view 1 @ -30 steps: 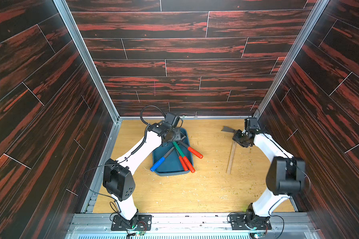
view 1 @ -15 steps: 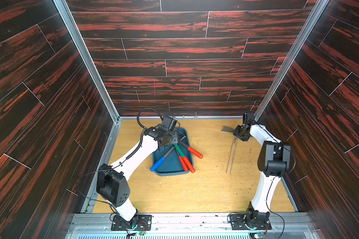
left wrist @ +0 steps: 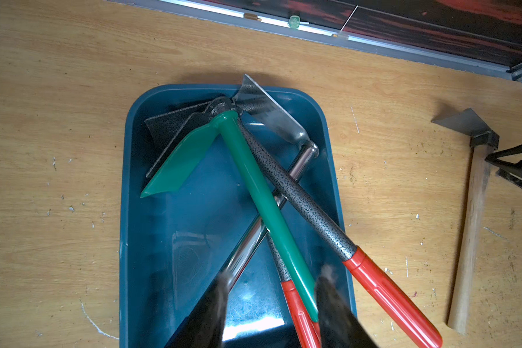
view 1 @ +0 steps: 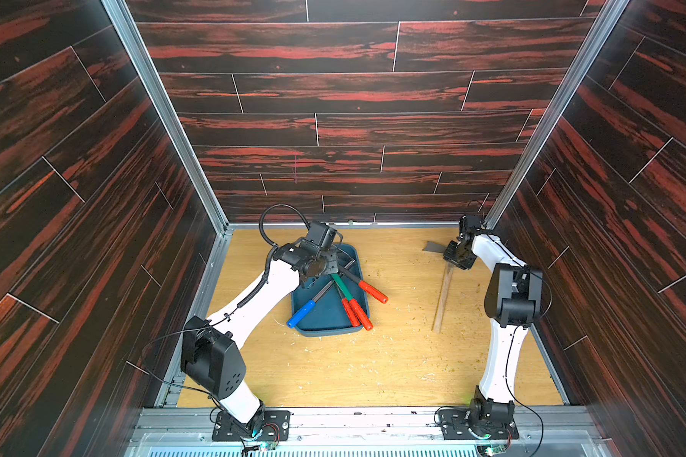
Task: Put the small hoe into the storage box
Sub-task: Pick up the hoe from the center of the board.
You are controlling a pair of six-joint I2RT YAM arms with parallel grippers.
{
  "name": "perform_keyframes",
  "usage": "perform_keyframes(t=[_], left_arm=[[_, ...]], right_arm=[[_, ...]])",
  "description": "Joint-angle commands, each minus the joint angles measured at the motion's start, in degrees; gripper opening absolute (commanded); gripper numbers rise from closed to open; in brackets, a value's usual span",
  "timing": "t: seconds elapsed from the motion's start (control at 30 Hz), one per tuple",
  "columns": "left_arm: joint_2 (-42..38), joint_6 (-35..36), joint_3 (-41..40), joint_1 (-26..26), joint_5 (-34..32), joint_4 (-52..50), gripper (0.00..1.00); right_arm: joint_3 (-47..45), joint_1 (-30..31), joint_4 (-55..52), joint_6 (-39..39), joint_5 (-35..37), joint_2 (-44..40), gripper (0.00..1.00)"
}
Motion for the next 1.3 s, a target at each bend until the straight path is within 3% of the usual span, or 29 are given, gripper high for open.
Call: perform_keyframes(t=[0.0, 0.23, 0.43, 0.5, 0.83, 1.27], left_arm=[[-2.8, 0.0, -0.5, 0.1, -1.2, -0.4, 0.51], [-4.2, 0.1, -1.1, 0.1, -2.5, -0.2, 0.51], [-4.8, 0.1, -1.2, 0.1, -2.8, 0.0, 0.51], [-4.9, 0.1, -1.1, 0.1, -2.7, 0.1, 0.51], [-5.1, -0.5, -1.3, 0.1, -3.0, 0.4, 0.50], [-8.7, -3.8, -4.8, 4.9, -1.2, 2.0, 0.51]], right_arm=[[1.5, -0.1, -2.0, -1.1, 0.3, 2.8, 0.44], [2.3, -0.1, -1.7, -1.5, -1.1, 5.1, 0.34], [-1.6, 0.0, 0.6, -1.0, -3.3, 2.7, 0.05], [-4.1, 0.0, 1.9, -0.6, -3.6, 1.2, 0.00], [-14.9, 1.6, 6.7, 0.7, -5.5, -7.3, 0.00], [-10.4, 8.7, 1.6, -1.5, -6.9, -18.6, 0.00]])
